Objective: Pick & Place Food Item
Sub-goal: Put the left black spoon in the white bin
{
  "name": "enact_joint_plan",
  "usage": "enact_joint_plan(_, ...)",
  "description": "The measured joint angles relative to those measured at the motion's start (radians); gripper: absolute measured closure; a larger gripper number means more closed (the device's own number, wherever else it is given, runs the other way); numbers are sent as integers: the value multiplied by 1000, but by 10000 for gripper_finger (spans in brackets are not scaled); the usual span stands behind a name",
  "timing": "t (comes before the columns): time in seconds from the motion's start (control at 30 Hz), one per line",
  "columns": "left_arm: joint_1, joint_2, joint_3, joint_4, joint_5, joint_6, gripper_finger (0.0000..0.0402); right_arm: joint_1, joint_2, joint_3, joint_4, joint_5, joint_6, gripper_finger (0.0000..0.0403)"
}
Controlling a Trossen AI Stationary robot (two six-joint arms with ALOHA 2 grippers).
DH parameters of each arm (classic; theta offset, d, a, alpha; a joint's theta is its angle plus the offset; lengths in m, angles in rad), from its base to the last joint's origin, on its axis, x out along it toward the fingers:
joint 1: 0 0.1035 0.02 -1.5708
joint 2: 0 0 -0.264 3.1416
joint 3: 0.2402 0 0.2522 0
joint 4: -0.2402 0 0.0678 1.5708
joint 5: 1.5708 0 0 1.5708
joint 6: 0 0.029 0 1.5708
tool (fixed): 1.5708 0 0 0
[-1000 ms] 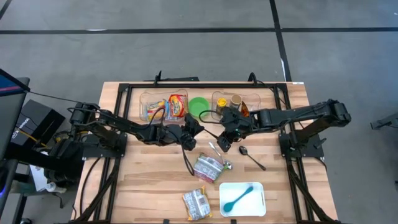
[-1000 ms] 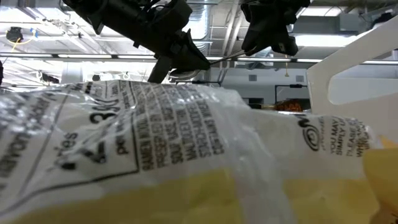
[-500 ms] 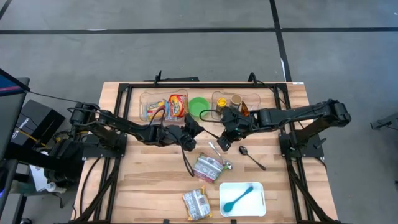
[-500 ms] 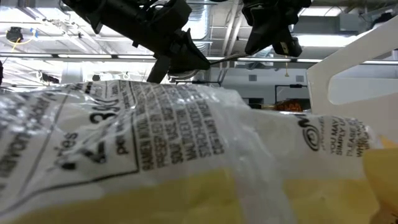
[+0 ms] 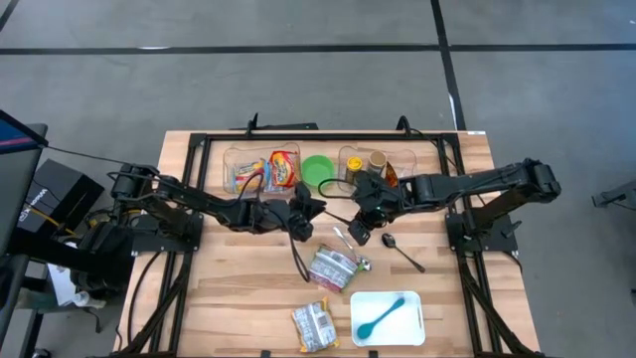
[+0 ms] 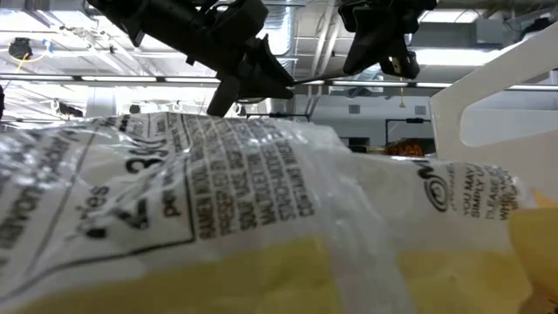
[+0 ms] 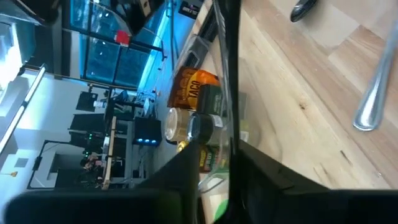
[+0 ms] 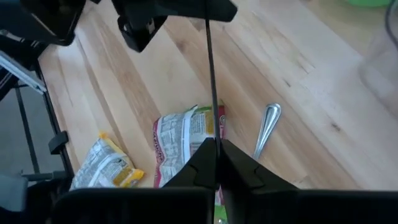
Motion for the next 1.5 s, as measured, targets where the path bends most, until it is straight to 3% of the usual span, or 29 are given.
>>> enact_joint_plan(0.17, -9, -11, 0, 11, -43, -29, 251, -3, 0, 0, -14, 34, -41, 401)
enact_joint_plan(0.3, -27, -23, 0, 6, -51, -104, 224, -9, -14, 0, -91, 59, -81, 401)
enact_joint_plan(0.67, -90, -52, 0, -1, -52, -254, 223, 70, -140, 0, -359, 181, -130, 402)
enact_joint_plan(0.97, -114, -57, 0, -2, -52, -338, 239, 313, -236, 0, -520, 181, 82, 403)
enact_joint_plan(1.2, -114, -57, 0, 12, -52, -341, 247, 560, -271, 0, -520, 107, 251, 403)
enact_joint_plan(1.5, -113, -57, 0, 45, -53, -341, 250, 815, -213, 0, -459, 75, 316, 401)
